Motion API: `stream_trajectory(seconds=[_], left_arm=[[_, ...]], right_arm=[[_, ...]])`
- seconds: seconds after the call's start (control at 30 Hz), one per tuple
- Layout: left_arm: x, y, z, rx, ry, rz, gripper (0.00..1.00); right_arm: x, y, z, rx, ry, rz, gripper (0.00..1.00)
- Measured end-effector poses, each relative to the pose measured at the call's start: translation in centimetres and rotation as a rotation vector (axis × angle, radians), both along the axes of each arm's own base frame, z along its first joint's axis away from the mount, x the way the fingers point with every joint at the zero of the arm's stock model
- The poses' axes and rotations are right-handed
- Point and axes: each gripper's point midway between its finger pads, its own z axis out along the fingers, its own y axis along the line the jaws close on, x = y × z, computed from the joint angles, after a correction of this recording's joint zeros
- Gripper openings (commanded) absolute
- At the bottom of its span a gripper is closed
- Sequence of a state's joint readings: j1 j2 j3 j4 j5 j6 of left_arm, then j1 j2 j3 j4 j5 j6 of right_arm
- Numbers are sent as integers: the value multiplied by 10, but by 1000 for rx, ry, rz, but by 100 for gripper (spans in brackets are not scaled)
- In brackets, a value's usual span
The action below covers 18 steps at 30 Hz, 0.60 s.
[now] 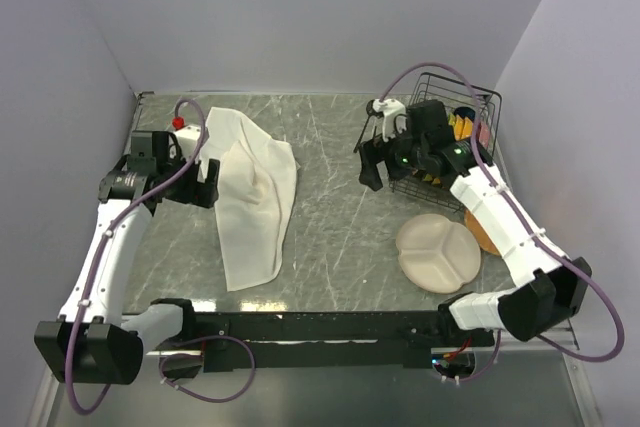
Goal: Fold the napkin into a case and place the utensils inside
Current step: Pick up the crumpled napkin from the corner of the board.
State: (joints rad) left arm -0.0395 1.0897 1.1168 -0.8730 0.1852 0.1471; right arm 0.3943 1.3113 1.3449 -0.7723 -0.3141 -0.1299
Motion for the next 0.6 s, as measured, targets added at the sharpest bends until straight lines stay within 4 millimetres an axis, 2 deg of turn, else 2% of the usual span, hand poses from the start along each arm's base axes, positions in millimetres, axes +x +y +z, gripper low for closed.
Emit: stream_trajectory(seconds=[0.1, 0.27, 0.4, 0.47, 0.6], left_arm=[[6, -5, -15, 11, 53, -26, 99], [30, -16, -64, 57, 184, -57, 99], [47, -16, -99, 70, 276, -16, 99], [60, -17, -108, 68, 295, 3, 99], [94, -23, -112, 42, 270, 25, 99]], right_arm=[[7, 17, -8, -12, 30, 34, 100], [27, 57, -23, -18, 79, 88, 100], [50, 96, -37, 11, 114, 102, 100], [60, 112, -48, 24, 140, 94, 100], [87, 141, -78, 37, 198, 64, 100]])
